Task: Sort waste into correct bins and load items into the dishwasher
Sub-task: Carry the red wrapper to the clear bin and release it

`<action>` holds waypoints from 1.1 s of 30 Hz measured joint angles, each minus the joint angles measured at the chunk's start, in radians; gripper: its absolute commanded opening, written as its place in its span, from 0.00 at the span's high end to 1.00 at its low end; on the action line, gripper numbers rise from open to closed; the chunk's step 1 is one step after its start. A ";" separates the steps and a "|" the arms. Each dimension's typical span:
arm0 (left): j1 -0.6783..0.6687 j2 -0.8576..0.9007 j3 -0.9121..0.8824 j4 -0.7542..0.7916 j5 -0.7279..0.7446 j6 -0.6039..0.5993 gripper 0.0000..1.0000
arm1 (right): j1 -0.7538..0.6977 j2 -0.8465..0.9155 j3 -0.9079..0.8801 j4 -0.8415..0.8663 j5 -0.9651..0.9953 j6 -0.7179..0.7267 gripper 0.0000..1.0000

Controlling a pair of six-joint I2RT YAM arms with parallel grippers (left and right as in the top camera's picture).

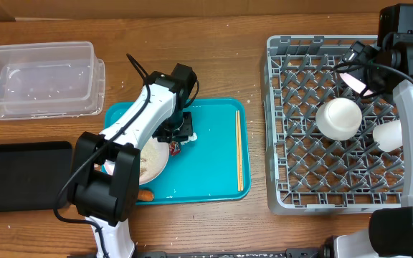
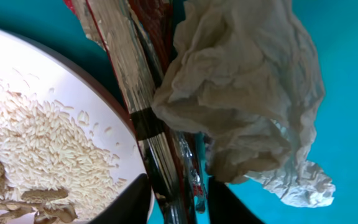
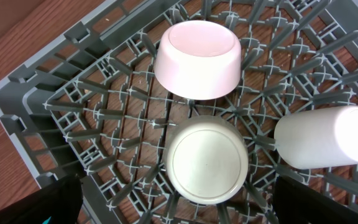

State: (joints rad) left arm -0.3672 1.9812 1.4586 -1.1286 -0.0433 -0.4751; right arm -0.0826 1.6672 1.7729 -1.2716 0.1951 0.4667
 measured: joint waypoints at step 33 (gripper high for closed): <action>0.210 0.000 0.401 -0.265 -0.042 -0.001 0.96 | 0.000 0.000 0.000 0.000 0.000 0.000 0.00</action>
State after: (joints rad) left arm -0.1570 1.9816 1.8591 -1.3937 -0.0853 -0.4759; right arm -0.0826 1.6672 1.7729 -1.2716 0.1951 0.4667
